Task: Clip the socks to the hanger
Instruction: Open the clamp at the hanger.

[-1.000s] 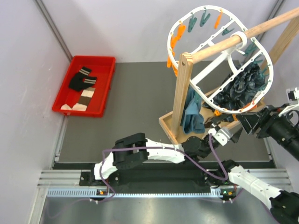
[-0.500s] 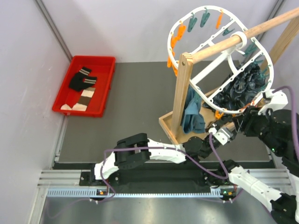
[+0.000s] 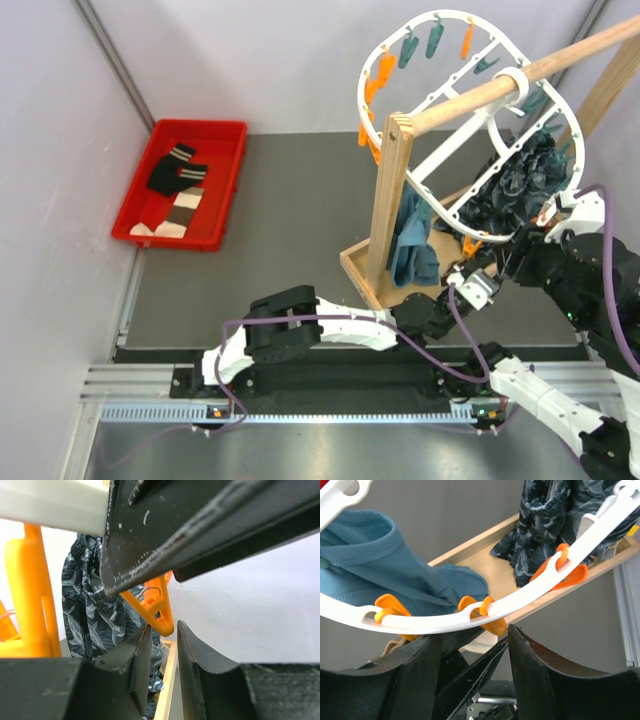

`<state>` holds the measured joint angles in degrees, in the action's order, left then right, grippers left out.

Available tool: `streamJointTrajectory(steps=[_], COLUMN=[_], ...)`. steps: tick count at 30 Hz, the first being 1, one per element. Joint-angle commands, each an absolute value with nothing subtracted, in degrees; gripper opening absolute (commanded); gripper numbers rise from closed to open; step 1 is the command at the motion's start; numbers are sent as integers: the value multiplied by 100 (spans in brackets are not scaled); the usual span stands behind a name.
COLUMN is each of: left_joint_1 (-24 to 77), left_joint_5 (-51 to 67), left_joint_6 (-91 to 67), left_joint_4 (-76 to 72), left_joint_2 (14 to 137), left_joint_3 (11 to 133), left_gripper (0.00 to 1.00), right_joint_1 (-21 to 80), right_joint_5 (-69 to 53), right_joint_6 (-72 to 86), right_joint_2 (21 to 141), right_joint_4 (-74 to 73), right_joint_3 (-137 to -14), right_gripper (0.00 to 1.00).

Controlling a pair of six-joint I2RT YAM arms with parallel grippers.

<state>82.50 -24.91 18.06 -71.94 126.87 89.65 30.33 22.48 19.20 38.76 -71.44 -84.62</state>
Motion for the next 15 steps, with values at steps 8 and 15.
streamJointTrajectory(steps=[8,15], left_joint_1=[8288,8288], left_joint_5=[-2487,-2496], left_joint_6=[1731,1740], left_joint_4=[-7330,-7383], left_joint_2=[12226,12155], left_joint_3=[8886,8807], left_gripper=[32,32], right_joint_1=[3103,3094], right_joint_5=[2707,2672], right_joint_6=[1749,1661], right_joint_2=[3893,3876], right_joint_4=[-6416,-6056], right_joint_3=[-8209,-7902], right_gripper=[52,43])
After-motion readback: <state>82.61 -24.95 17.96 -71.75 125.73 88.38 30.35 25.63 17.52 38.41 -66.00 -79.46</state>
